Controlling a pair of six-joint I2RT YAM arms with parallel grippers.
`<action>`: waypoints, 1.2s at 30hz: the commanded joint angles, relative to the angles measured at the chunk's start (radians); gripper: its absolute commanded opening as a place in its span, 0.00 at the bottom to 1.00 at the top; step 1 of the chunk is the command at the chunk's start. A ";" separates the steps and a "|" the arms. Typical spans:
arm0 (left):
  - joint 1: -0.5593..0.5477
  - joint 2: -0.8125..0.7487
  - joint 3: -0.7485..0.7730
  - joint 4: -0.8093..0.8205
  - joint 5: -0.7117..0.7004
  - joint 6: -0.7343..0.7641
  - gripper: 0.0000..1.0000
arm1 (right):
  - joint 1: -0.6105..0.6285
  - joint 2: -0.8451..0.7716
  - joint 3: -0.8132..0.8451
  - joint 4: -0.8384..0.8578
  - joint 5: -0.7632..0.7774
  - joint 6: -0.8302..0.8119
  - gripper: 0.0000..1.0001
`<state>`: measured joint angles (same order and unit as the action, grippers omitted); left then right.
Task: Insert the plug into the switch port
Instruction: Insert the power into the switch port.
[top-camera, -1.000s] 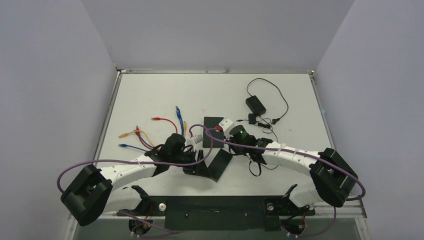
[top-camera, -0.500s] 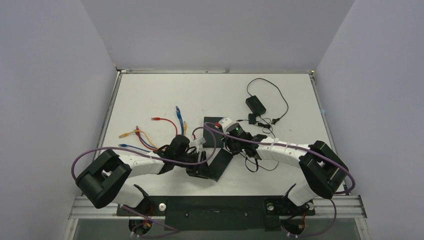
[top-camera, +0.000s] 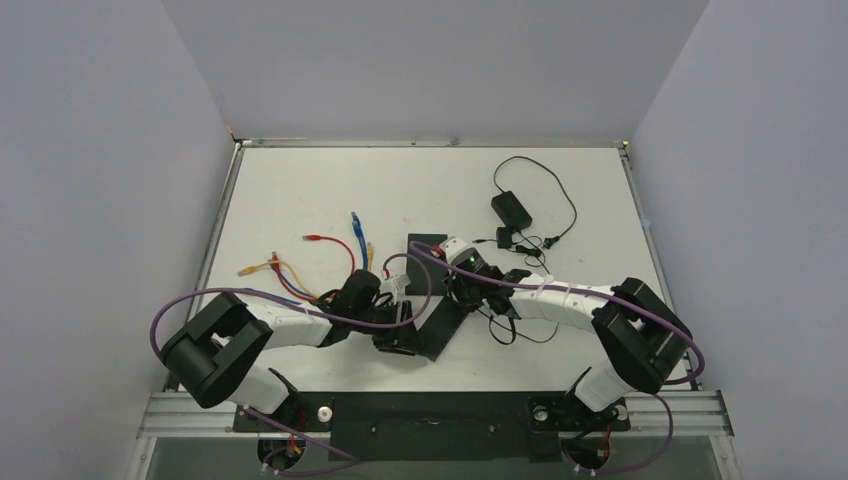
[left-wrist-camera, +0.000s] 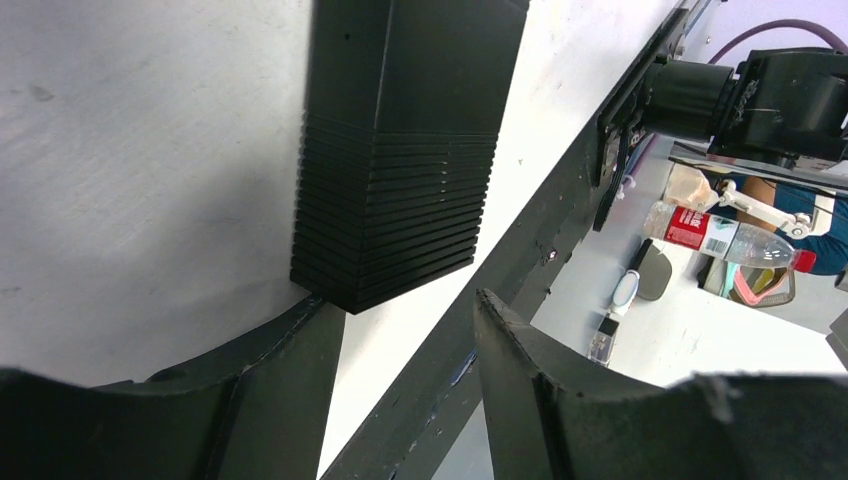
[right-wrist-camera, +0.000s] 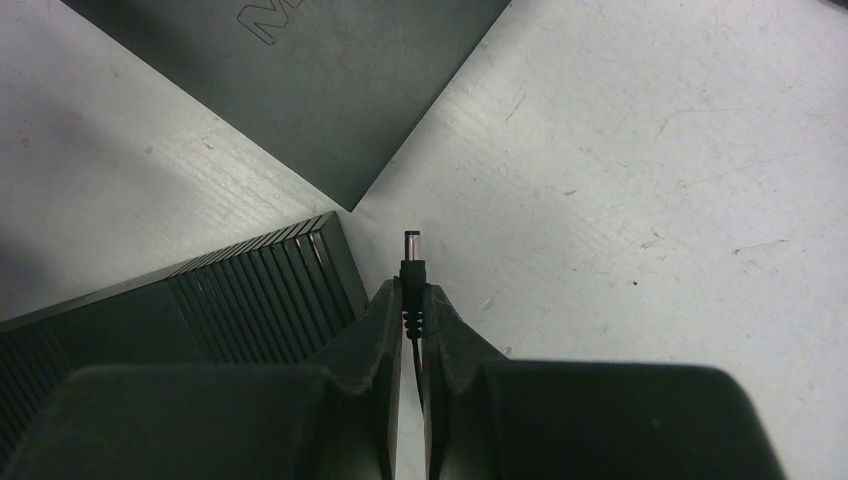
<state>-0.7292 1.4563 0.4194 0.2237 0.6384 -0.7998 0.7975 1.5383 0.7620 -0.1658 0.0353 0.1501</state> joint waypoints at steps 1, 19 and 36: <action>0.022 -0.003 0.022 0.001 -0.046 0.007 0.48 | 0.010 -0.036 -0.017 0.032 -0.004 0.065 0.00; 0.221 -0.145 0.032 -0.160 -0.040 0.062 0.48 | 0.194 -0.030 -0.008 0.032 0.165 0.349 0.00; 0.351 -0.194 0.108 -0.179 -0.054 0.032 0.48 | 0.284 0.021 0.053 0.017 0.152 0.470 0.00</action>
<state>-0.3893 1.2888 0.4339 -0.0357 0.5484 -0.7441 1.0492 1.5681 0.7650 -0.2230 0.2287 0.5705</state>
